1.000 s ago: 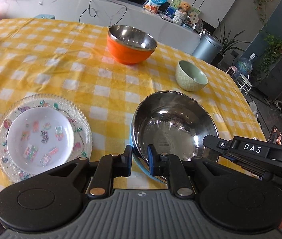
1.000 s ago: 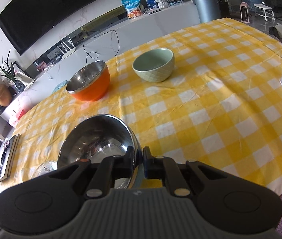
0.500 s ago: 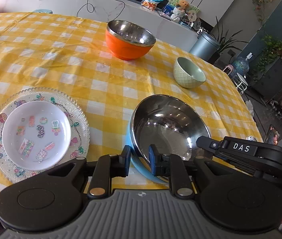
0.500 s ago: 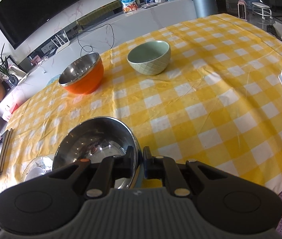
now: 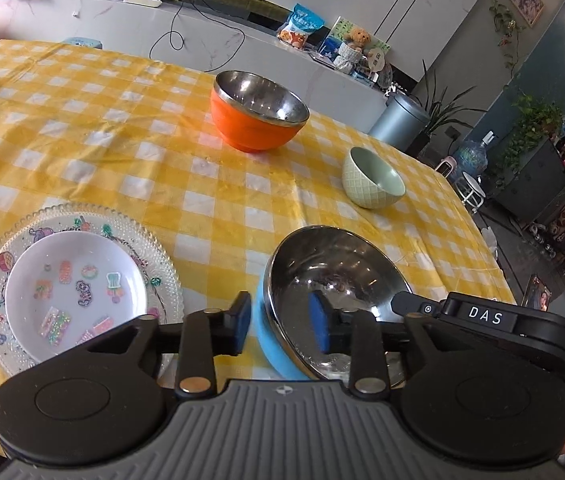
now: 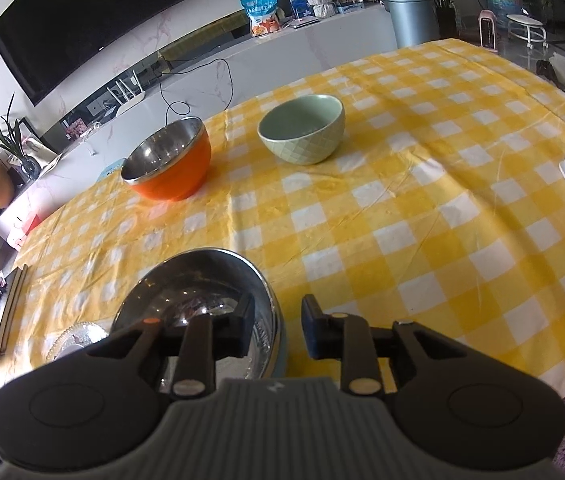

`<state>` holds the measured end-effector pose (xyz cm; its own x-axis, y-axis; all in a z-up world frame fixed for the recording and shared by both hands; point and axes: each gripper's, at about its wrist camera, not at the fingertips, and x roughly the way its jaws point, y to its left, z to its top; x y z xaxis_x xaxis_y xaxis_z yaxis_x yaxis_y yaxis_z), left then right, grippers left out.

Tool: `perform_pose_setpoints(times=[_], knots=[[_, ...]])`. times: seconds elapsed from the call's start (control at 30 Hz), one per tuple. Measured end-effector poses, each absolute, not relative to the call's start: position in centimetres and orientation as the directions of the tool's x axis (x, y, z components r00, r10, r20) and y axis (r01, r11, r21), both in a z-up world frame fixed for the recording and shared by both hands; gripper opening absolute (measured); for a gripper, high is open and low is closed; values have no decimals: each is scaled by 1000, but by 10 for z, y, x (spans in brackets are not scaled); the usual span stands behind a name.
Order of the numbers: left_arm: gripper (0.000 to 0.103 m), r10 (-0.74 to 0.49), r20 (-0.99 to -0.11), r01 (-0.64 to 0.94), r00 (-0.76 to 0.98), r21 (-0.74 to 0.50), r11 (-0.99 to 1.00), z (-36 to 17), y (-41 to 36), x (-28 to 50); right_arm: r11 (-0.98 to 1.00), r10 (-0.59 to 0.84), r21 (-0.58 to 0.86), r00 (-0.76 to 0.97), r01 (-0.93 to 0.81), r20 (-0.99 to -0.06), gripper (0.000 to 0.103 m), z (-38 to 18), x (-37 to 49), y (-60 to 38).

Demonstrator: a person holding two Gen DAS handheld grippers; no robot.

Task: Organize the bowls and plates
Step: 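Lift the blue bowl and carry it over the stacked plates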

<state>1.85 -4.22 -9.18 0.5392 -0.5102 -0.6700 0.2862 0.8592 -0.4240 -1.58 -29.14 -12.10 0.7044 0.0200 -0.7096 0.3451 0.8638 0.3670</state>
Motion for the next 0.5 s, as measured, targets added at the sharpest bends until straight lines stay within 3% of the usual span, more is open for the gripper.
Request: perform_pose_setpoints(times=[0.13, 0.5], knots=[[19, -506, -675, 294, 537, -412, 862, -91, -43, 18, 866, 30, 370, 702, 338, -711, 11, -123, -15, -290], [16, -499, -709, 289, 498, -407, 867, -88, -42, 16, 867, 39, 359, 670, 346, -741, 10, -123, -16, -288]])
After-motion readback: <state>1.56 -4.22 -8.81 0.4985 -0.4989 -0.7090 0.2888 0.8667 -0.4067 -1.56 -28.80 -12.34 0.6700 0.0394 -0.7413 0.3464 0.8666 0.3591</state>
